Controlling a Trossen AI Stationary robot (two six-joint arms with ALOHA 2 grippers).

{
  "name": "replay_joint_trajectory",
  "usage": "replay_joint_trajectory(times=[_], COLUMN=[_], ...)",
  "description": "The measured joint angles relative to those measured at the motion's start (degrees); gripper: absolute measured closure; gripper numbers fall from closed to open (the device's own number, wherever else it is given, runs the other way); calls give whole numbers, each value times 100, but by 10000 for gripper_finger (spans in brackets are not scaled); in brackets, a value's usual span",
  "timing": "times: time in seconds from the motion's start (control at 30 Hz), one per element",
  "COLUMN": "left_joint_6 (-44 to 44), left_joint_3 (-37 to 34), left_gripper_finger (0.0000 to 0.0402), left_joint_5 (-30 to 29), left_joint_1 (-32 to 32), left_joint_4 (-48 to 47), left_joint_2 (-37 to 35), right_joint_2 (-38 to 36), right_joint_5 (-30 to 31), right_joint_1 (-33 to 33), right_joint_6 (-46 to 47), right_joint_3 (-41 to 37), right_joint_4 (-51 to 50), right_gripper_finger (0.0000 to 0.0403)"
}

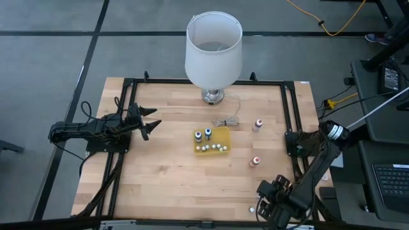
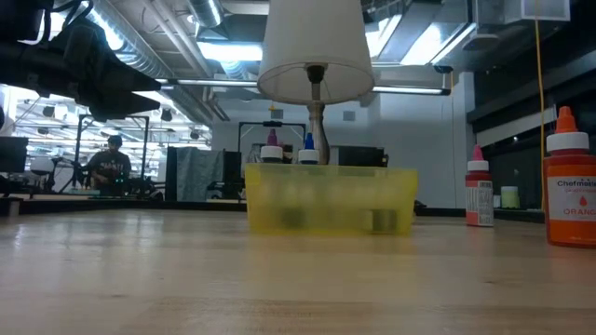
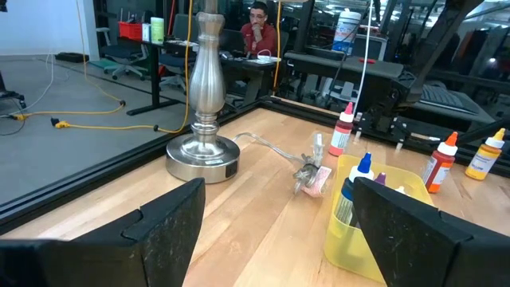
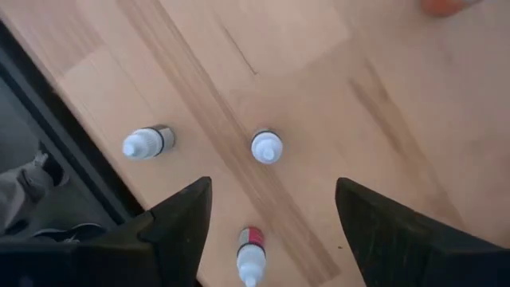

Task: Pick & Place food coloring
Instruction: Put the small dark green food coloring bottle into the yellow bin

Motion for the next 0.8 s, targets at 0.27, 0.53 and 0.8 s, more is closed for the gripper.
replay_joint_trajectory(times=[0.27, 0.53, 0.8], left_joint_6=[0, 0, 2], left_joint_3=[0, 0, 0], left_gripper_finger=[91, 90, 89], left_joint_5=[0, 0, 0], left_joint_1=[-1, 1, 0], left_joint_4=[-1, 1, 1], left_joint_2=[0, 0, 0], right_joint_2=[0, 30, 90], right_joint_5=[-16, -16, 23], right_joint_1=[0, -50, -92], right_joint_6=[-20, -112, -379], right_joint_3=[-708, -1159, -1264], right_joint_4=[1001, 1627, 1952], right_gripper_finger=[136, 136, 136])
